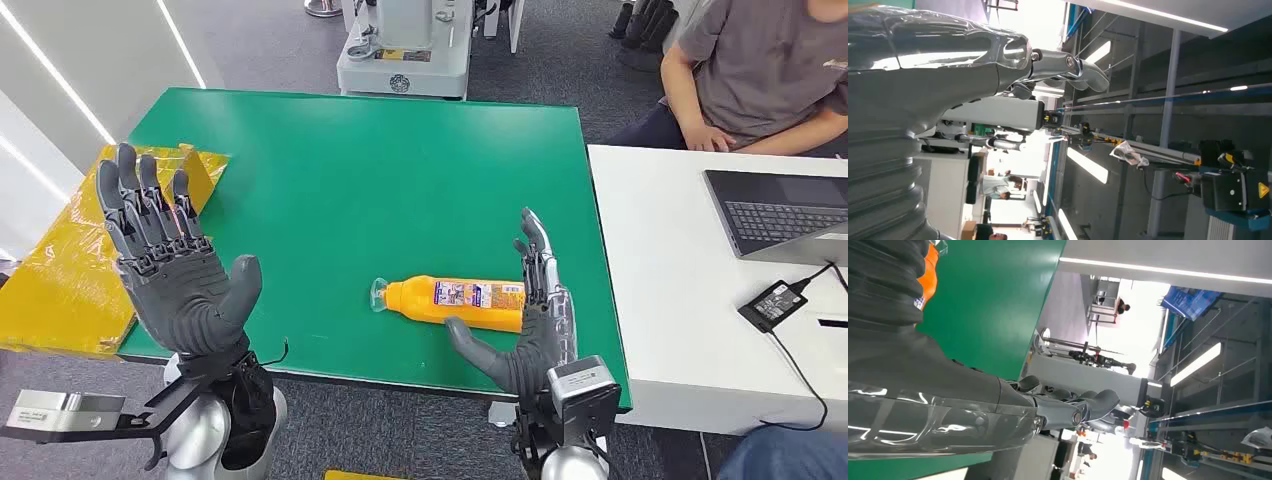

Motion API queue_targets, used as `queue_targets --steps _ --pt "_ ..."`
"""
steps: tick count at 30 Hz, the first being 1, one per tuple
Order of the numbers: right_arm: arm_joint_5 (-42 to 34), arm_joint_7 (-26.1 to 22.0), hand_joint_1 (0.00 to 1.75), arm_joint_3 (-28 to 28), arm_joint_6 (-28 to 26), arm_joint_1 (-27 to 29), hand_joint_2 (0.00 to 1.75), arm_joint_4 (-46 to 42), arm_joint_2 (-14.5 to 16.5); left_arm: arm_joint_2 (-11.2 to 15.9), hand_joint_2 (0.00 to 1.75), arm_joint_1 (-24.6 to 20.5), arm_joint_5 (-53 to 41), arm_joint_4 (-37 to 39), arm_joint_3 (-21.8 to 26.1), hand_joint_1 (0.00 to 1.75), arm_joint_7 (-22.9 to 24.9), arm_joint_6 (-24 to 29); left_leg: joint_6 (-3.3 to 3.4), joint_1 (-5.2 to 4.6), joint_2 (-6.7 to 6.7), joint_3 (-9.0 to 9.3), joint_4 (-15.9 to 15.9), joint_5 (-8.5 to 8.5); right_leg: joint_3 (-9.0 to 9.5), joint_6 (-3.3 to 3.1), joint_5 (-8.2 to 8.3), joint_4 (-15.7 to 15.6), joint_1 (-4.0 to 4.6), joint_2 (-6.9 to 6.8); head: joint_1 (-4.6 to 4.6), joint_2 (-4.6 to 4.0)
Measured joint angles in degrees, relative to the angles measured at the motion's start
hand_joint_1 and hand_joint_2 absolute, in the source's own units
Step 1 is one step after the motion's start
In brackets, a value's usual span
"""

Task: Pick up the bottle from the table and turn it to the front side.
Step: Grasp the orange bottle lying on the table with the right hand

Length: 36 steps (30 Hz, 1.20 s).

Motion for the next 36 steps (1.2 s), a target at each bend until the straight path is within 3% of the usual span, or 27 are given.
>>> queue_targets --steps 8,13,18,26,31,36 --pt "9.15 2.97 0.0 -0.6 -0.04 -0.96 1.75 -0.78 -0.92 0.09 1.75 0.22 -1.07 0.14 0.0 0.0 0.64 -1.29 0.0 0.0 0.0 0.0 0.0 0.0 0.0 0.0 0.0 -0.01 0.0 0.0 0.0 0.0" --pt "19.88 7.08 0.0 -0.89 4.48 -2.74 1.75 -0.9 -3.93 0.37 1.75 0.32 -1.78 0.56 0.02 0.0 0.55 -2.7 0.01 -0.01 0.0 0.0 0.01 0.0 0.01 0.01 0.0 -0.02 -0.01 0.0 0.0 0.0" --pt "25.78 12.12 0.0 -2.04 9.14 -4.65 1.75 -0.12 -6.69 0.5 1.75 0.86 -2.92 0.66 0.1 0.0 0.56 -4.33 0.01 -0.01 0.0 0.0 0.03 0.0 0.01 0.01 0.01 -0.02 -0.02 0.0 0.01 0.0" --pt "27.92 14.8 0.0 -3.26 11.85 -6.17 1.75 0.97 -8.91 0.5 1.75 0.86 -3.62 0.66 0.15 0.0 0.73 -5.14 0.01 -0.01 -0.01 0.0 0.03 -0.01 0.0 0.01 0.01 -0.02 -0.01 0.0 0.0 0.0" --pt "31.06 18.89 0.0 -3.27 18.57 -7.73 1.75 3.43 -10.87 0.46 1.75 0.49 -4.27 0.93 0.16 0.0 1.53 -7.13 0.01 -0.01 0.0 -0.01 0.03 0.0 0.0 0.01 0.01 -0.02 -0.01 0.0 0.01 0.0" --pt "30.06 17.86 0.0 -2.72 25.22 -13.5 1.75 10.81 -13.07 0.45 1.75 -0.96 -4.44 1.96 0.15 0.0 1.7 -7.98 0.04 -0.01 0.02 0.0 0.06 0.02 0.01 0.09 0.1 -0.02 -0.02 0.04 0.01 0.0"
